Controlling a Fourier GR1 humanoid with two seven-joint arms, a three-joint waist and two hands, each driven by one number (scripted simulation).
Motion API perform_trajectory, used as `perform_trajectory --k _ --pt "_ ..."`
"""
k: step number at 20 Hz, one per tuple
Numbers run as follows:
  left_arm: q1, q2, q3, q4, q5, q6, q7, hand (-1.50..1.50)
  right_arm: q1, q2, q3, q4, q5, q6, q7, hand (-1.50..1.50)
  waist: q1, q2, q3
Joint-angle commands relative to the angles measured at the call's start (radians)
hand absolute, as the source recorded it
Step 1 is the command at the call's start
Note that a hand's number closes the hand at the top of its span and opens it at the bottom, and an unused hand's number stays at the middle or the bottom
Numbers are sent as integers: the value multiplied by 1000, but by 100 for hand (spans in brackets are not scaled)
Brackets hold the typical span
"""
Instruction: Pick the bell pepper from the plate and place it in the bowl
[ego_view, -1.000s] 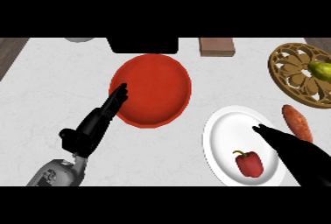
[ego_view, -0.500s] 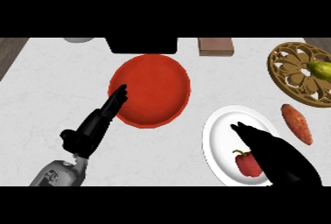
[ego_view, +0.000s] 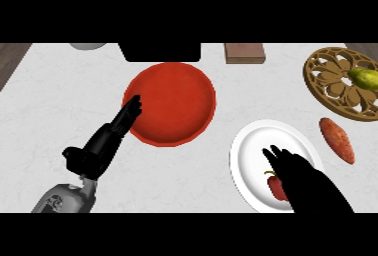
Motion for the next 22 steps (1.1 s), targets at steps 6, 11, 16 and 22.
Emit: perform_trajectory --k 6,11,16,22 --pt "4 -54 17 -20 -51 -21 53 0 34 50 -7 60 222 -23 -28 -150 0 0 0" --pt "92 -15 56 -76 -43 -85 16 0 78 59 -50 136 269 -42 -94 -150 2 1 0" --pt "27 -67 92 16 -77 -117 -1 0 84 119 -102 180 266 -14 -134 -150 -1 1 0" --pt "55 -112 106 8 -122 -127 5 0 65 158 -139 277 342 -48 -245 -150 1 1 0"
